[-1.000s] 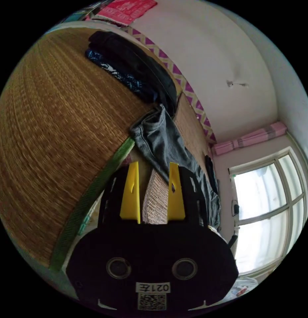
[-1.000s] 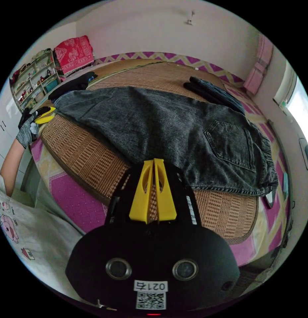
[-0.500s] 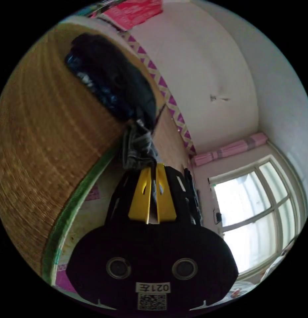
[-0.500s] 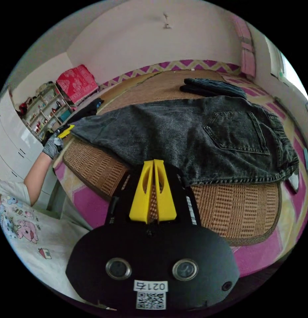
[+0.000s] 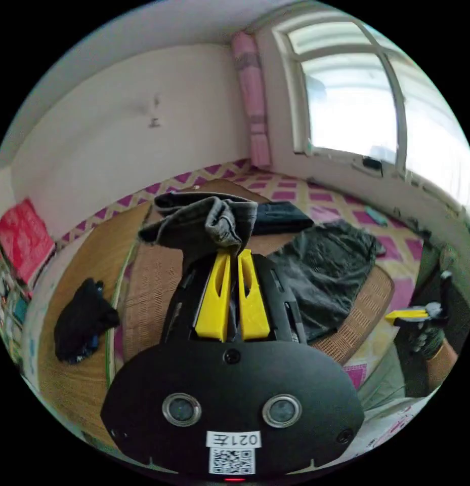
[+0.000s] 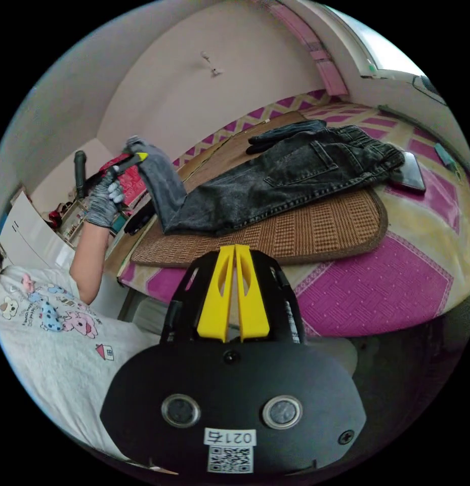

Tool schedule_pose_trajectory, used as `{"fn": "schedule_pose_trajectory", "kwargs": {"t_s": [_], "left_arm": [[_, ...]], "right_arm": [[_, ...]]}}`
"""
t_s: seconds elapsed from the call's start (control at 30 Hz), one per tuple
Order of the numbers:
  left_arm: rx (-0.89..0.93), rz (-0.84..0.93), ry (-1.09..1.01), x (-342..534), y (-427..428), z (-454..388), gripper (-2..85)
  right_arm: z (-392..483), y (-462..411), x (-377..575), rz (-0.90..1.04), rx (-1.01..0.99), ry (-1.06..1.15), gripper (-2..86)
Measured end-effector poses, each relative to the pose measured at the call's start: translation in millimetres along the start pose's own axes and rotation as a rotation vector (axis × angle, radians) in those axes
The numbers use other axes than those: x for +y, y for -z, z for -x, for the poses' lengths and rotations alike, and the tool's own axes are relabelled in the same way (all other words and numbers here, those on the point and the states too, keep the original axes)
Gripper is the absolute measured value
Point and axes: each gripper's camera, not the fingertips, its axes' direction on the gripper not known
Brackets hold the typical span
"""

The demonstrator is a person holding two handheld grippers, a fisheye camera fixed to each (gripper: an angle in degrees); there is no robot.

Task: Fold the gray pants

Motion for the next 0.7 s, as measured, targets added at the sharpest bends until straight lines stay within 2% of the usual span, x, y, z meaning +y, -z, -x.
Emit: {"fn": "schedule_pose_trajectory", "kwargs": {"t_s": [0.07,0.17,0.4,0.53,0.63,0.7], "left_arm": [[0.010,0.132,-0.124,-4,-59,-82,-0.9],[0.035,0.340,-0.211,13,-127,-149,-0.9],[0.041,0.231,-0.151,-4,-116,-193,-0.9],[0.049,0.348,-0.229,3,-149,-233,-0.6],[-0.008,0.299,-0.281,8,-148,-252,0.5],[0.024,0.287,-0.309,7,-146,-258,1.5]], "right_arm": [[-10,8,8,-0.006,-0.002,-0.014,-0.7],[-28,18,20,-0.006,-0.014,-0.057,-0.7],[-64,38,38,-0.025,-0.040,-0.123,-0.7],[-71,42,29,-0.049,-0.068,-0.130,-0.4],[-70,54,13,-0.102,-0.023,-0.119,0.6],[-80,65,-1,-0.158,0.021,-0.175,3.5]]}}
